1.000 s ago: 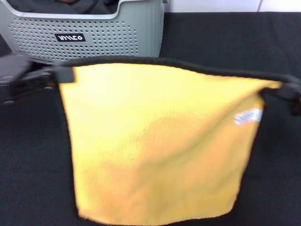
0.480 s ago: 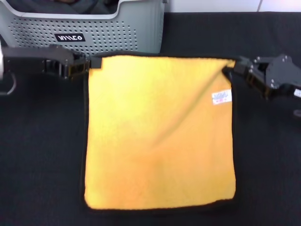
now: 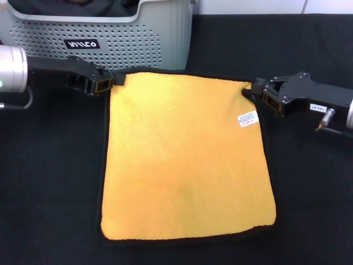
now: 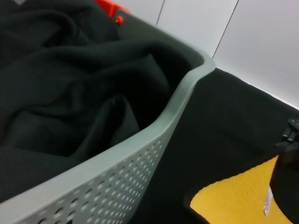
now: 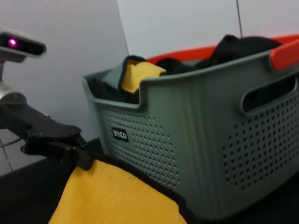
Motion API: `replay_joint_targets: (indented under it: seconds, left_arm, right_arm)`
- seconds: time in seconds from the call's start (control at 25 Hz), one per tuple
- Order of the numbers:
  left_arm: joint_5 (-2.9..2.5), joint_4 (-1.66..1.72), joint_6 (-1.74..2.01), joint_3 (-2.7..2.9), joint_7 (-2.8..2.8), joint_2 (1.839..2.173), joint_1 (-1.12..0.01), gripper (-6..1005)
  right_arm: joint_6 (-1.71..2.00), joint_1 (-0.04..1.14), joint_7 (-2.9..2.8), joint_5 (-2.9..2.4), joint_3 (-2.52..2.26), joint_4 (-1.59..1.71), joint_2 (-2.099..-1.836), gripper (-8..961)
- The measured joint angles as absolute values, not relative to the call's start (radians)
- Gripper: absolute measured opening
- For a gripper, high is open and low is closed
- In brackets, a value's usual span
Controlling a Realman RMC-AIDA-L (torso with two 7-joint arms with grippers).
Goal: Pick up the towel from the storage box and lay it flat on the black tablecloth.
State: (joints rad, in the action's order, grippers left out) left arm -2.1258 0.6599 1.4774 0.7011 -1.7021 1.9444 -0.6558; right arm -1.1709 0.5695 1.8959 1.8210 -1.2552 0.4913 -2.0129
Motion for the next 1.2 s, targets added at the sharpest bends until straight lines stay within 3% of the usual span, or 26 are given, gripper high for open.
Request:
replay_joint_targets:
  seconds: [0.92,1.12,1.2]
  left_arm:
    - [-2.143,0.663,1.379,0.704,-1.669,1.992,-0.625,167]
    - [-2.094,0.674,1.439,0.701,-1.631,1.987,-0.601,405]
    - [-2.044,0.692,1.506,0.701,-1.593,1.985,-0.581,441]
  right_arm:
    - [-0.997,0.541,1.929,1.882,-1.349,0.515,-2.023,178]
    - [-1.048,0.456,1.937,1.908,-1.348,0.629,-2.022,329]
    - [-1.089,0.404,1.940,1.908,-1.340,0.707,-2.020,404]
